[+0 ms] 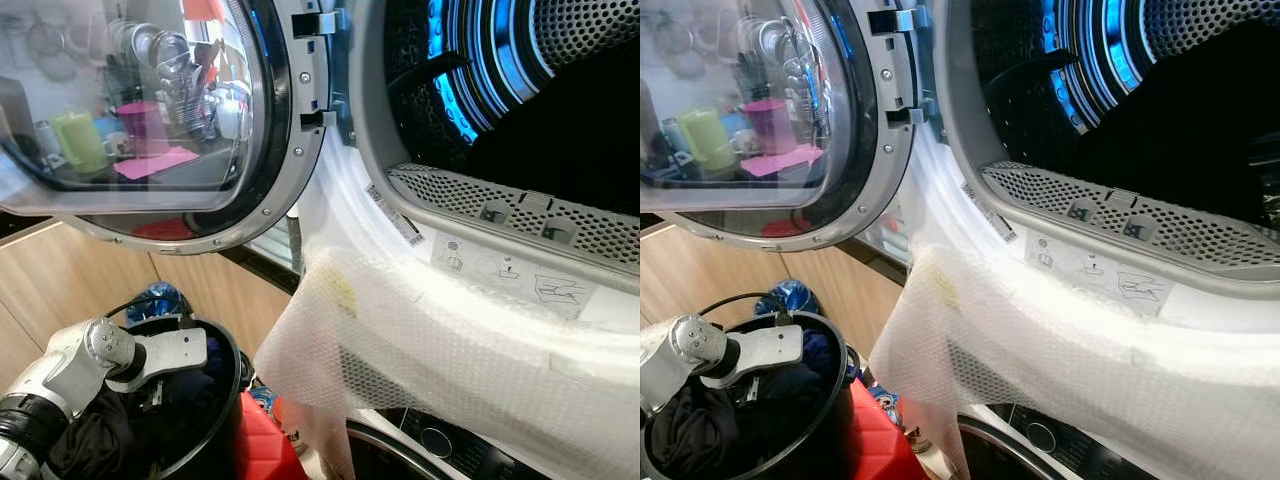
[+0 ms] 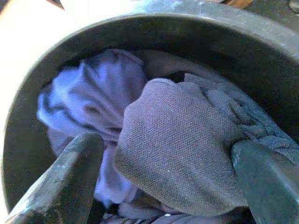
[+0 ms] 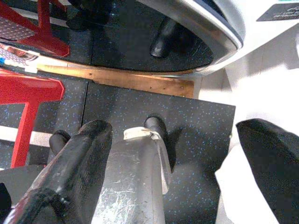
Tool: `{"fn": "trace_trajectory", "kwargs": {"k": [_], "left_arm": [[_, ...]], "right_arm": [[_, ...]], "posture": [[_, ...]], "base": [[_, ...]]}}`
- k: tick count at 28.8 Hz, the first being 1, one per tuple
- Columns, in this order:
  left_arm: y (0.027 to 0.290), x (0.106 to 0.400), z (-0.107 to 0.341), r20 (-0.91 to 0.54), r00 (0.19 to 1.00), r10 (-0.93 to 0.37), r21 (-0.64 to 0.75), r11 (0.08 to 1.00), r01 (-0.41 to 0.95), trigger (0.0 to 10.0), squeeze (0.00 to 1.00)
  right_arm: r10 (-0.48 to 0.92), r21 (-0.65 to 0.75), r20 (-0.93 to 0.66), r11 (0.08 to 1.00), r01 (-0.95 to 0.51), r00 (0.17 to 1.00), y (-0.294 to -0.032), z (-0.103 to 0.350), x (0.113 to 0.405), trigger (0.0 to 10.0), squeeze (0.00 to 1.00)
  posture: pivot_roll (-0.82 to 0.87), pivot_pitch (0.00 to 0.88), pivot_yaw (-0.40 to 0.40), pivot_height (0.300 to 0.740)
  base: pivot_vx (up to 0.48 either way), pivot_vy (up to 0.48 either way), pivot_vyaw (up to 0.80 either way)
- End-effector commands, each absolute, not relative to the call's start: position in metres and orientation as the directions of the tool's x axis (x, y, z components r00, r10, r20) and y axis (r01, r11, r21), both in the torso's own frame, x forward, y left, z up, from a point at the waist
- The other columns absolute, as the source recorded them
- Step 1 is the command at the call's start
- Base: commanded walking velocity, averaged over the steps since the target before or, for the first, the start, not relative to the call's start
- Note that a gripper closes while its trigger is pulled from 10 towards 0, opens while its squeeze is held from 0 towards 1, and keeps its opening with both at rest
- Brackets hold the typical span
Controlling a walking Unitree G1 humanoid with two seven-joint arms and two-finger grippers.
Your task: Clothes washing
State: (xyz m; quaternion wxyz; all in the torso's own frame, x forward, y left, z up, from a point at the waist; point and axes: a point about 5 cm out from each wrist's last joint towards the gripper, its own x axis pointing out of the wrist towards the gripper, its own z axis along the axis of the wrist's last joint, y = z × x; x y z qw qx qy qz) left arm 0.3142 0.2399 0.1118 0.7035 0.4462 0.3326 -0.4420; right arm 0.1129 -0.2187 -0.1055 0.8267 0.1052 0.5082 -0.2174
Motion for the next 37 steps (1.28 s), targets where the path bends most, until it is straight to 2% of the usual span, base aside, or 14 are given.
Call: {"fn": "trace_trajectory", "kwargs": {"k": [1,8,12,15,16,17,18,22,37], "left_arm": [[0.241,0.309,0.105,-0.876,0.350,-0.331,0.286,0.226,0.931,10.0,0.00],[0.238,0.307,0.096,-0.895,0.310,-0.319,0.250,0.217,0.944,10.0,0.00],[0.222,0.301,0.090,-0.889,0.247,-0.385,0.177,0.209,0.962,10.0,0.00],[0.218,0.294,0.082,-0.915,0.169,-0.366,0.110,0.178,0.978,10.0,0.00],[0.213,0.293,0.080,-0.907,0.162,-0.388,0.104,0.167,0.980,3.6,0.00],[0.213,0.293,0.080,-0.907,0.162,-0.388,0.104,0.167,0.980,3.6,0.00],[0.209,0.292,0.080,-0.902,0.159,-0.403,0.096,0.171,0.981,0.0,0.00],[0.201,0.292,0.079,-0.893,0.141,-0.427,0.082,0.154,0.985,0.0,0.00],[0.206,0.289,0.089,-0.903,0.114,-0.415,0.063,0.135,0.989,0.0,0.00]], "right_arm": [[-0.253,-0.047,-0.881,0.888,0.457,0.400,-0.217,-0.104,0.118,10.0,0.00],[-0.263,-0.070,-0.881,0.896,0.439,0.394,-0.220,-0.104,0.116,10.0,0.00],[-0.265,-0.073,-0.880,0.896,0.438,0.395,-0.221,-0.104,0.116,10.0,0.00],[-0.265,-0.075,-0.879,0.898,0.434,0.397,-0.221,-0.104,0.117,10.0,0.00],[-0.265,-0.074,-0.878,0.898,0.433,0.398,-0.221,-0.104,0.118,10.0,0.00],[-0.265,-0.074,-0.878,0.898,0.433,0.398,-0.221,-0.104,0.118,10.0,0.00],[-0.264,-0.074,-0.878,0.899,0.432,0.399,-0.220,-0.104,0.118,10.0,0.00],[-0.263,-0.078,-0.878,0.903,0.423,0.399,-0.220,-0.104,0.118,10.0,0.00],[-0.253,-0.084,-0.882,0.914,0.397,0.397,-0.215,-0.105,0.116,10.0,0.00]], "posture": [[0.11,0.000,0.071,0.740],[0.10,0.000,0.068,0.740],[0.10,0.000,0.066,0.740],[0.10,0.000,0.064,0.740],[0.10,0.000,0.064,0.740],[0.10,0.000,0.064,0.740],[0.10,0.000,0.064,0.740],[0.09,0.000,0.063,0.740],[0.09,0.000,0.066,0.740]], "base": [[0.000,0.000,0.00],[0.000,0.000,0.00],[0.000,0.000,0.00],[0.000,0.000,0.00],[0.000,0.000,0.00],[0.000,0.000,0.00],[0.000,0.000,0.00],[0.000,0.000,0.00],[0.000,0.000,0.00]]}}
